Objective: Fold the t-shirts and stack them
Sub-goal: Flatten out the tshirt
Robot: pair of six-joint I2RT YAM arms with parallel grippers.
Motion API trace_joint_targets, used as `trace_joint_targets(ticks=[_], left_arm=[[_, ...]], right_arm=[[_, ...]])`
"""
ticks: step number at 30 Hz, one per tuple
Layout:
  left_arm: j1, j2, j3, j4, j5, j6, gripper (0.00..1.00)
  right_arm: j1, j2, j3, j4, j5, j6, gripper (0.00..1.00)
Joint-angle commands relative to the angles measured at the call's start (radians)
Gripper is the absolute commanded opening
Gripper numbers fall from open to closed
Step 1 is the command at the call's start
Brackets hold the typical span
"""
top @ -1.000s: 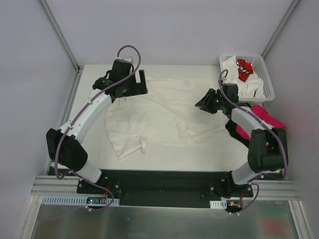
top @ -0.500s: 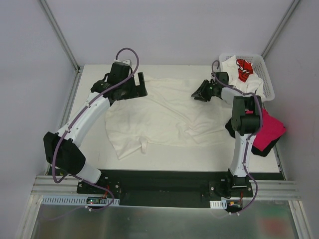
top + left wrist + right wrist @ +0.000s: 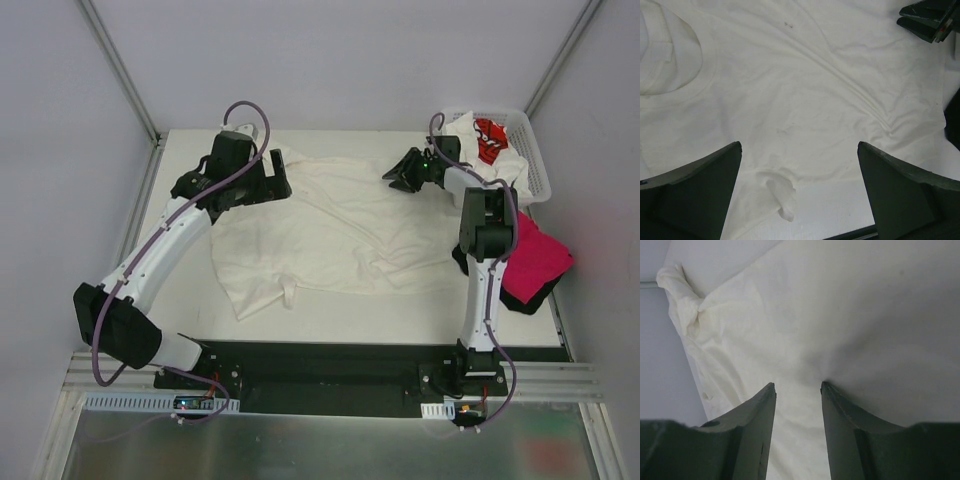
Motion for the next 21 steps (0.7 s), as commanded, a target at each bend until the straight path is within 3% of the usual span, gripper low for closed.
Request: trace_joint_targets(ticks=[1,6,12,21], left_arm=[[0.000,-0.087,-0.013,0.021,0.007,-0.005,0.99],[0.002,-0.127,-0.043,0.025,-0.025,0.017,0.99],[0.000,-0.121,-0.057,0.033,-0.023,0.011,0.99],[0.002,-0.122,-0.051,0.033,-0.009,0.011,0.99]], right_arm=[[-0.018,0.064,0.132,-0.014,-0.056,0.041,0.48],[-0.037,0.120,0.182,-0.022,-0.041,0.079,0.56],[-0.050,0.162,0.250,-0.071,-0.024,0.070,0.83],[-0.053,0.269,0.479,-0.170,-0.016,0.082,0.91]])
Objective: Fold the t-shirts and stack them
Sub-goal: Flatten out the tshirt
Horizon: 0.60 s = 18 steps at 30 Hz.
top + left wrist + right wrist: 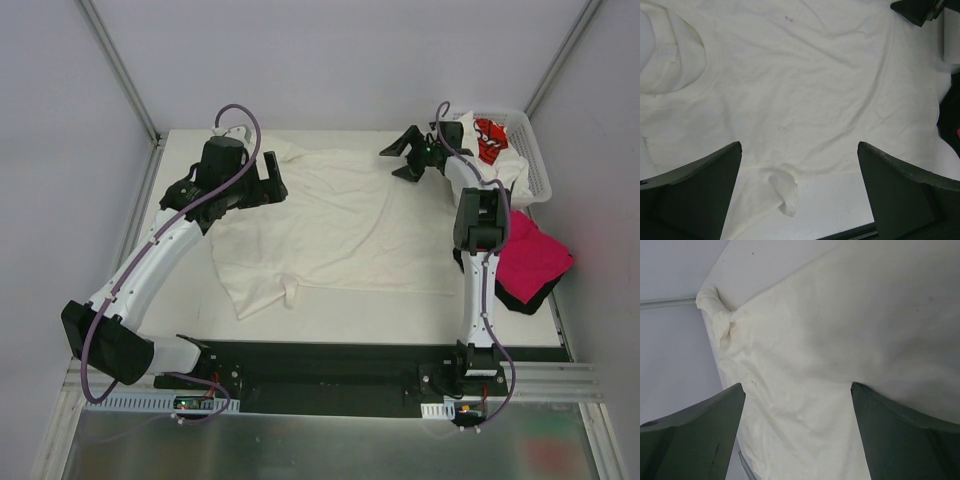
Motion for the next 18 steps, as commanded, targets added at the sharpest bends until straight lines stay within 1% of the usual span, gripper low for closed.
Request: trace_joint_targets(ticks=[1,4,9,11,14,17,18], left_arm=[[0.002,-0.018,0.005,0.023,-0.002,0.007,0.99],[0.000,-0.027,0.002,0.023,0.004,0.007,0.99],[0.000,-0.053,-0.015,0.023,-0.003,0.000,0.99],[0.000,-0.068,-0.023,0.023,0.010,-0.013,0.99],[0.000,-0.084,-0.028,0.023,0.033,-0.016,0.99],[0.000,-0.101,-0.041,0.023,0.029,-0.016,0.99],[0.002,-0.105,-0.046,0.023,0.020,-0.016,0.99]], right_arm=[[-0.021,0.085,0.151,-0.080,0.062,0.002,0.92],[-0.048,0.097,0.180,-0.082,0.051,0.024,0.92],[-0.065,0.085,0.173,-0.064,0.061,0.013,0.93],[-0.074,0.103,0.235,-0.071,0.061,0.014,0.94],[-0.085,0.130,0.277,-0.088,0.038,0.028,0.95],[-0.085,0.088,0.213,-0.071,0.009,0.014,0.98],[-0.084,0.024,0.109,-0.035,-0.010,0.005,1.00]])
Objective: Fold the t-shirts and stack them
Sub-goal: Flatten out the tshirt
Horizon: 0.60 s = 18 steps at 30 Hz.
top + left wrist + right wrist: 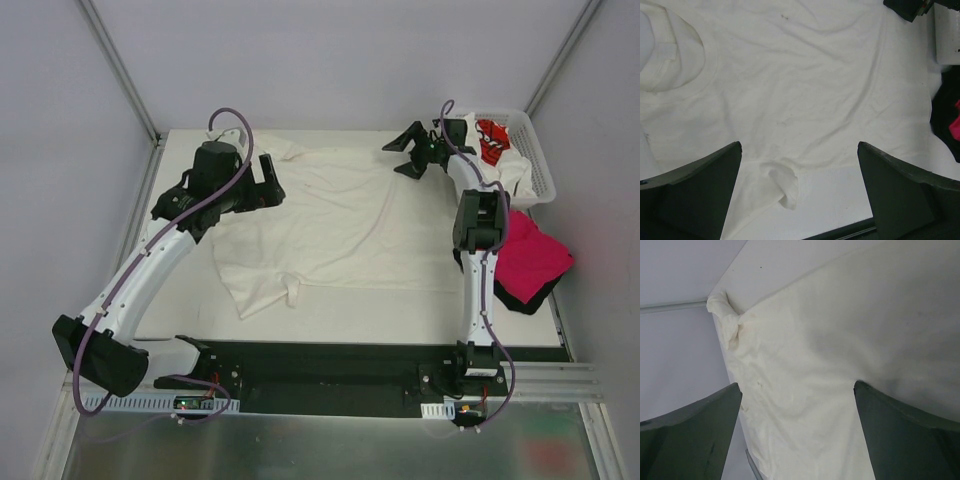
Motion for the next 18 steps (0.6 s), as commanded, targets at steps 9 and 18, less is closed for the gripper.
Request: trace_joint_targets(ticks=[9,18], left_arm=[[0.002,-0.051,-0.061,0.024,0.014,0.007,0.99],[0.000,-0.091,-0.164,0.016,0.103,0.032,0.99]], right_arm=[[0.016,-0.598,-0.711,0.108,0.047,-0.219,0.97],[0.116,-1.072,-1.273,0.142,0.055,-0.309,0.95]])
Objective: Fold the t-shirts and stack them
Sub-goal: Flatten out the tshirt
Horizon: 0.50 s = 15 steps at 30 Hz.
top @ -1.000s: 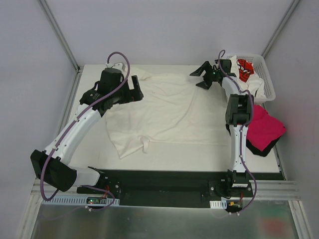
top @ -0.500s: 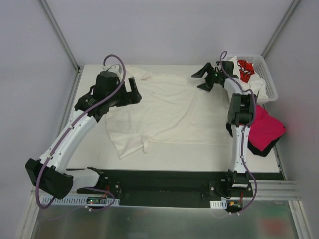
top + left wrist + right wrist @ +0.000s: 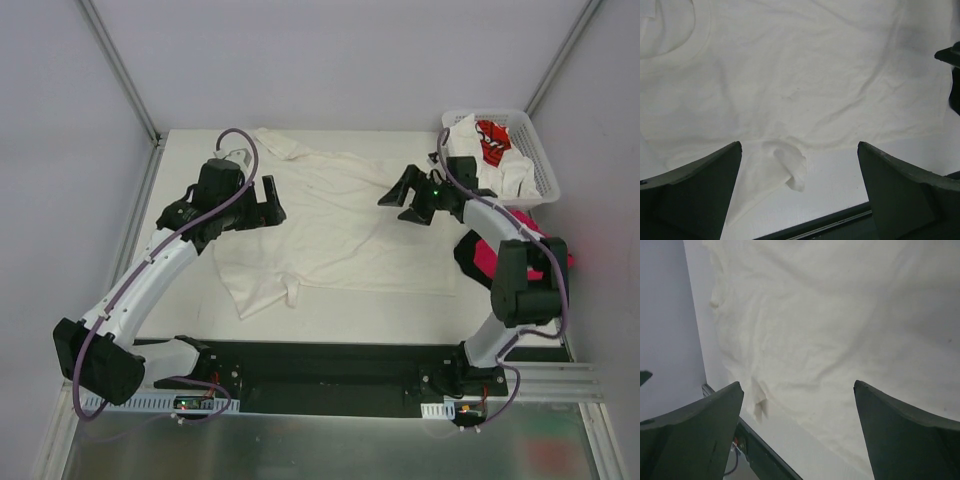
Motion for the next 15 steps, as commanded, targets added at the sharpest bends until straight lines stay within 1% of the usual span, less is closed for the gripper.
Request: trace_joint_targets(ticks=[1,3,6,10,11,12,14,15], left_arm=[[0.000,-0.044,-0.035,0.001,0.060,0.027,0.99],[0.000,-0.042,-0.034,-0.016,0.078,0.022,0.99],[0.000,-0.051,-0.048,-0.029,0.116,0.009,0.99],[-0.003,-0.074,-0.094,-0.059,0.164,0.004,0.99],[-0.004,-0.077,-0.113,-0.071,0.169,0.004,0.99],[-0.009,-0.080,-0.132,-0.134,0.161,0.005,0.99],[-0.018,-0.082,-0.140,-0.177,0.137,0.005,0.99],[-0.020,-0.076,-0.138,-0.203,0.131,0.007,0.99]], right_arm=[[0.044,-0.180,-0.170,0.051,-0.020,-0.041,0.95],[0.057,-0.230,-0.226,0.063,-0.030,-0.036,0.96],[0.067,-0.312,-0.260,0.068,-0.018,-0.015,0.96],[0.148,-0.391,-0.311,0.044,-0.029,-0.030,0.96],[0.159,-0.421,-0.320,0.033,-0.005,-0.037,0.96],[0.167,-0.475,-0.357,0.005,0.032,-0.059,0.95],[0.166,-0.524,-0.387,-0.016,0.103,-0.070,0.95],[0.164,-0.536,-0.395,-0.015,0.114,-0.073,0.95]])
